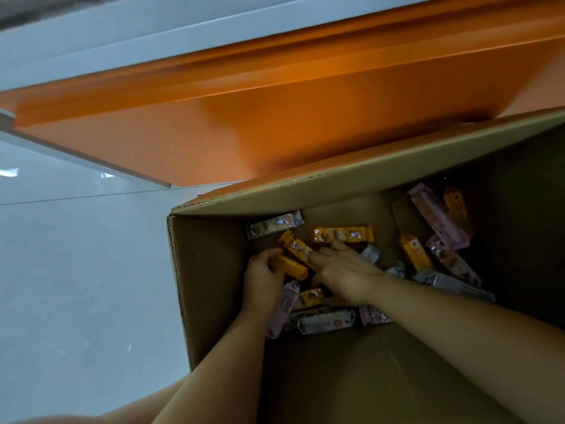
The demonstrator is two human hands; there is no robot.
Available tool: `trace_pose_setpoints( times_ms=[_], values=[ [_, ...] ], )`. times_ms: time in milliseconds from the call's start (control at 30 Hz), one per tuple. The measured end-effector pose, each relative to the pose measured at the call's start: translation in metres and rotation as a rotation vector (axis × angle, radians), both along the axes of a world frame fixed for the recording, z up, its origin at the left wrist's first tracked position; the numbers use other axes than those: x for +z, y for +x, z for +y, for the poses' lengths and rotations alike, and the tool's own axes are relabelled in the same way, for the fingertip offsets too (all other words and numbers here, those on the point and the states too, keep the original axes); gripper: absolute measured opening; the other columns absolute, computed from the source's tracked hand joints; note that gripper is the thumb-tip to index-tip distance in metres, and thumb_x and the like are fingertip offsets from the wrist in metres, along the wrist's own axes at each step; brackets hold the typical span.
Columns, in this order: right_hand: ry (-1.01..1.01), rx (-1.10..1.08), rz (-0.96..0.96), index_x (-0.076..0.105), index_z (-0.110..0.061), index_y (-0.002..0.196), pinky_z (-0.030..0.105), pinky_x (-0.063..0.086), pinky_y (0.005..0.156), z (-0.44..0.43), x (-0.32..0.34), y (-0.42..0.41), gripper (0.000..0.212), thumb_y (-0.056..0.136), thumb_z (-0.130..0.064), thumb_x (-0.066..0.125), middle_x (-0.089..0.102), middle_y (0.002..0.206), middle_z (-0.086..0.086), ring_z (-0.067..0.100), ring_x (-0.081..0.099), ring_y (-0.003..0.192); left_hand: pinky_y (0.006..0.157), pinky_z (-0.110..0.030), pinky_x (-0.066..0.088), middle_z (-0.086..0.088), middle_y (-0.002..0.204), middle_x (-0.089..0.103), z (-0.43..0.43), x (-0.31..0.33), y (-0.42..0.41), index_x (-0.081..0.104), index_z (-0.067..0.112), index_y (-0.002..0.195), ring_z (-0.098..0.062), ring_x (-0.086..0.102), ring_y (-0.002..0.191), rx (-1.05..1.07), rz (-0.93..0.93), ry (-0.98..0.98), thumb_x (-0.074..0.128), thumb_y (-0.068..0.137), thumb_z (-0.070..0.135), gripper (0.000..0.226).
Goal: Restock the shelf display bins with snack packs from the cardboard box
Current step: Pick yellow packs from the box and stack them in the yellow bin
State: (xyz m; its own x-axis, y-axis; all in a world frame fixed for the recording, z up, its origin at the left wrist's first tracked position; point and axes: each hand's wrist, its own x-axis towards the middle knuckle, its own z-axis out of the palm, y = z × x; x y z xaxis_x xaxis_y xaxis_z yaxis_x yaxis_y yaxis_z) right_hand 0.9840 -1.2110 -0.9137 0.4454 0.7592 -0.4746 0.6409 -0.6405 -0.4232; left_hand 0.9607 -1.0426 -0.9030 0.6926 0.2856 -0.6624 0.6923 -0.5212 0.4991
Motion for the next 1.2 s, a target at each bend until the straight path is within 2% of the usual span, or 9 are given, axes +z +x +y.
trace_pose_setpoints(
  times_ms=[233, 367, 500, 600, 667, 767, 867, 1000, 1200],
  values=[
    [0.166, -0.442, 0.056, 0.063, -0.022, 0.118, 0.024, 0.035, 0.085, -0.046, 0.017, 0.019, 0.041, 0.081, -0.041, 0.064, 0.046, 0.118, -0.001, 0.015, 0.046, 0.108, 0.095, -0.025, 0.042, -0.005, 0.139, 0.039, -0.007, 0.004, 0.001, 0.058, 0.018, 0.125, -0.021, 0.048, 0.12, -0.055, -0.022, 0.058, 0.049, 0.094, 0.002, 0.036],
    [0.15, -0.616, -0.034, 0.066, -0.016, 0.112, 0.034, 0.046, 0.092, -0.079, 0.018, 0.024, 0.038, 0.078, -0.033, 0.07, 0.051, 0.116, 0.003, 0.021, 0.051, 0.11, 0.094, -0.02, 0.038, -0.008, 0.149, 0.026, -0.009, 0.004, 0.003, 0.05, 0.017, 0.135, -0.024, 0.047, 0.124, -0.107, 0.011, 0.08, 0.054, 0.092, 0.0, 0.047],
    [0.14, -0.795, -0.017, 0.064, -0.014, 0.111, 0.029, 0.041, 0.096, -0.087, 0.011, 0.022, 0.036, 0.078, -0.027, 0.072, 0.045, 0.129, 0.005, 0.021, 0.047, 0.119, 0.094, -0.024, 0.043, -0.008, 0.144, 0.035, -0.013, 0.004, 0.005, 0.049, 0.02, 0.136, -0.023, 0.052, 0.118, -0.177, 0.005, 0.029, 0.056, 0.091, 0.003, 0.049],
    [0.147, -0.774, 0.025, 0.061, -0.016, 0.108, 0.028, 0.039, 0.102, -0.084, 0.007, 0.023, 0.035, 0.078, -0.028, 0.074, 0.034, 0.141, 0.004, 0.023, 0.041, 0.127, 0.096, -0.029, 0.048, -0.004, 0.143, 0.036, -0.018, 0.006, 0.007, 0.044, 0.023, 0.14, -0.019, 0.058, 0.108, -0.327, -0.081, -0.016, 0.057, 0.09, 0.0, 0.057],
    [0.107, -0.726, 0.014, 0.054, -0.019, 0.118, 0.033, 0.039, 0.104, -0.081, 0.008, 0.026, 0.049, 0.077, -0.033, 0.075, 0.028, 0.143, 0.002, 0.023, 0.036, 0.13, 0.093, -0.029, 0.05, -0.002, 0.148, 0.029, -0.021, 0.004, 0.012, 0.037, 0.027, 0.144, -0.018, 0.059, 0.106, -0.475, -0.097, 0.008, 0.056, 0.089, -0.001, 0.065],
    [-0.003, -0.655, 0.01, 0.028, -0.023, 0.142, 0.036, 0.04, 0.102, -0.078, 0.01, 0.03, 0.079, 0.078, -0.034, 0.073, 0.024, 0.143, 0.0, 0.022, 0.032, 0.129, 0.079, -0.03, 0.054, -0.001, 0.153, 0.015, -0.022, 0.002, 0.024, 0.021, 0.032, 0.149, -0.02, 0.059, 0.1, -0.742, -0.053, 0.218, 0.056, 0.089, 0.003, 0.076],
    [-0.117, -0.564, -0.041, 0.01, -0.024, 0.15, 0.035, 0.041, 0.1, -0.078, 0.01, 0.034, 0.095, 0.079, -0.039, 0.071, 0.023, 0.14, 0.003, 0.022, 0.029, 0.128, 0.064, -0.032, 0.049, -0.005, 0.151, 0.014, -0.024, 0.001, 0.034, 0.014, 0.031, 0.15, -0.024, 0.059, 0.093, -0.954, -0.031, 0.44, 0.057, 0.09, 0.011, 0.077],
    [-0.116, -0.552, -0.027, 0.028, -0.021, 0.143, 0.035, 0.045, 0.093, -0.081, 0.007, 0.039, 0.081, 0.078, -0.045, 0.069, 0.027, 0.136, 0.002, 0.02, 0.031, 0.124, 0.065, -0.031, 0.042, -0.008, 0.143, 0.021, -0.031, 0.007, 0.039, 0.028, 0.025, 0.143, -0.025, 0.057, 0.099, -1.004, -0.033, 0.537, 0.061, 0.09, 0.031, 0.063],
    [-0.093, -0.611, -0.109, 0.039, -0.018, 0.137, 0.03, 0.037, 0.099, -0.086, 0.003, 0.033, 0.072, 0.078, -0.049, 0.067, 0.044, 0.133, 0.001, 0.017, 0.036, 0.122, 0.092, -0.038, 0.043, -0.005, 0.141, 0.03, -0.035, 0.004, 0.034, 0.035, 0.018, 0.139, -0.027, 0.045, 0.12, -0.977, -0.051, 0.57, 0.06, 0.085, 0.05, 0.068]
  ],
)
